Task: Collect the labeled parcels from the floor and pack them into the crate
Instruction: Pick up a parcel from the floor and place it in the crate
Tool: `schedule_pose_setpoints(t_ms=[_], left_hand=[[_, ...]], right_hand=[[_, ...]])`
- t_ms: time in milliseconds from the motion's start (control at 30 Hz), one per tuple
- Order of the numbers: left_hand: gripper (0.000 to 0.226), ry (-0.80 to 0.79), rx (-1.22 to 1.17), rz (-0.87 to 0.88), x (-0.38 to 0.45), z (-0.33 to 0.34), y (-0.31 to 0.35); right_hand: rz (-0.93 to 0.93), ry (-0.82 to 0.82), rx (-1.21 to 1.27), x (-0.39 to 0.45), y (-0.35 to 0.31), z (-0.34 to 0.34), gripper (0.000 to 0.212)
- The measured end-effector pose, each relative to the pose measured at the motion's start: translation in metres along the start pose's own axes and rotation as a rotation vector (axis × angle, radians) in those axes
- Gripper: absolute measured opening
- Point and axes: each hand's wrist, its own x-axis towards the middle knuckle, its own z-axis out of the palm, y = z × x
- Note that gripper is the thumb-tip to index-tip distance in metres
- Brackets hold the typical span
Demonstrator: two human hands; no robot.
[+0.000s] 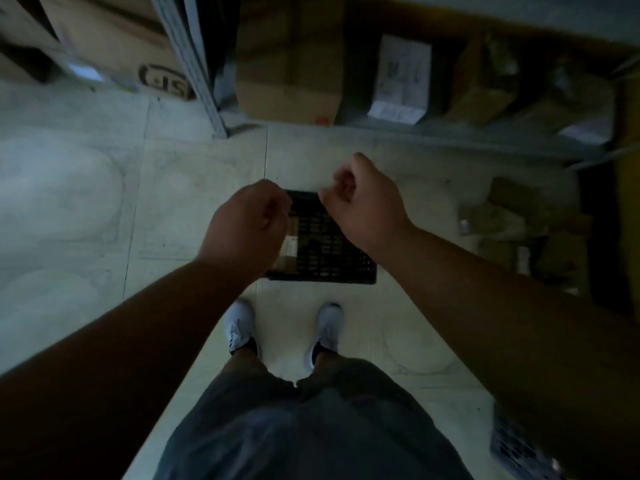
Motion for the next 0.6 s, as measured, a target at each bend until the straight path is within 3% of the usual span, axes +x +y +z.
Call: schedule_pose_setpoints(t_ms=[167, 333, 433, 600], left_hand=[[0.015, 0.141, -0.118, 0.036, -0.044, -0.051, 0.083], [0.009, 0.220, -0.399, 0.062, -0.062, -0.073, 0.131], [0.013, 0.182, -0.467, 0.114, -0.067, -0.080, 0.148], [0.017, -0.045, -0.397, 0.281, -0.075, -0.088, 0.169]], right_hand=[[-0.135, 0.068, 0.087, -0.059, -0.061, -0.088, 0.023], [-0.257, 0.159, 0.150, -0.103, -0.096, -0.137, 0.041], [-0.202, 0.250, 0.140, -0.133, -0.104, -0.150, 0.058], [-0.040, 0.456, 0.148, -0.185, -0.112, -0.147, 0.067]])
